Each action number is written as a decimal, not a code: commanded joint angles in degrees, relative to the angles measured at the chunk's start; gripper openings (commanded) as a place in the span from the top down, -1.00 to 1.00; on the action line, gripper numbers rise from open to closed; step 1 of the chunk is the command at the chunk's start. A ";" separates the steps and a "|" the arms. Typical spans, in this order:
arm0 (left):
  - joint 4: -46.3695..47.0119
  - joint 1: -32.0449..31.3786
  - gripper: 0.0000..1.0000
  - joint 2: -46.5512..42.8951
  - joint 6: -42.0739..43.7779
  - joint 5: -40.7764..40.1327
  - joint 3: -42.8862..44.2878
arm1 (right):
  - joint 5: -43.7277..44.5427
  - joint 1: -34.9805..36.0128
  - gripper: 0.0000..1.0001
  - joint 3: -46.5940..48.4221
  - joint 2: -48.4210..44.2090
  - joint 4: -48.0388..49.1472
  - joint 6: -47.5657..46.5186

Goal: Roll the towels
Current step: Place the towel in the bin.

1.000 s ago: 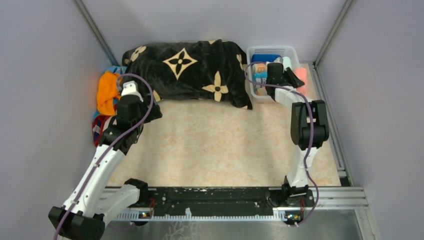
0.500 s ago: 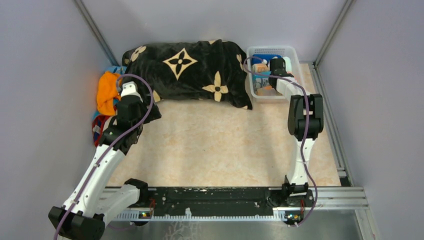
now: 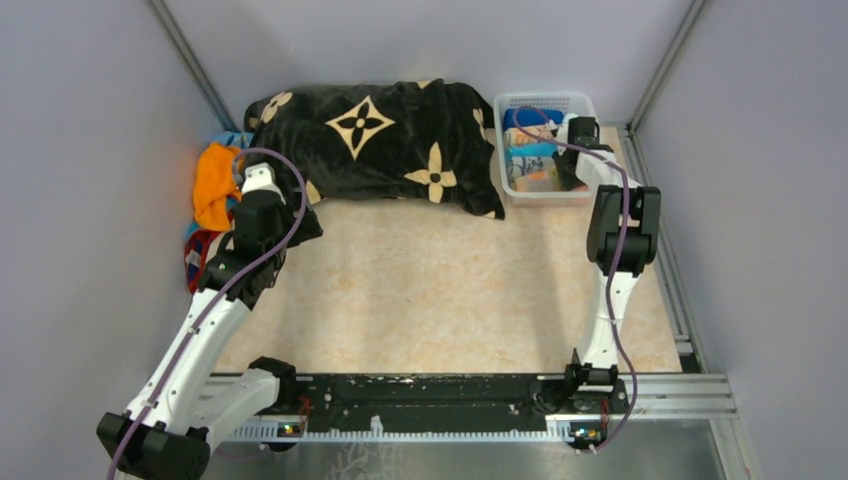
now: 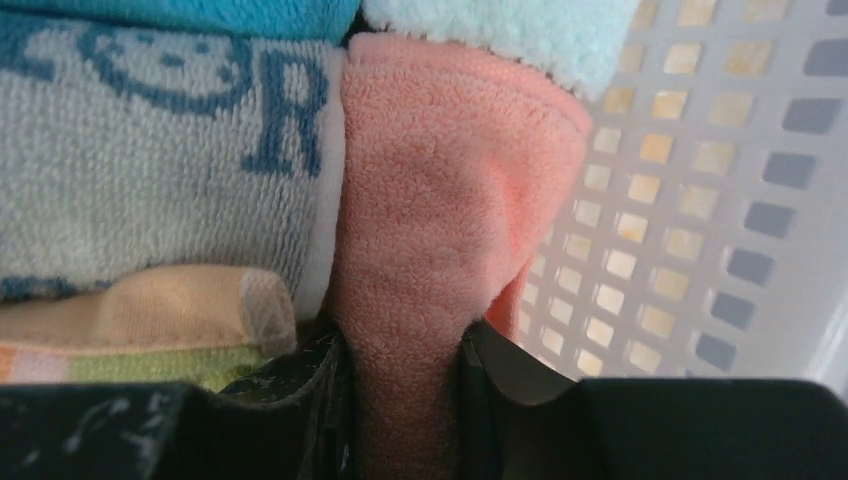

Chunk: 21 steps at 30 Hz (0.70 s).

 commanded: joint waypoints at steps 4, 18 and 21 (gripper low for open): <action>0.30 -0.11 -0.93 -0.01 0.62 0.20 -0.89 | -5.76 -1.45 0.87 5.82 5.83 -6.92 4.03; 0.82 0.34 -0.93 -0.66 0.41 0.81 -1.53 | -3.63 -1.43 0.07 6.97 -3.64 -5.05 6.67; 0.83 0.42 -0.93 -0.87 0.27 1.02 -1.59 | -2.93 -1.39 0.02 7.17 -5.09 -5.34 6.11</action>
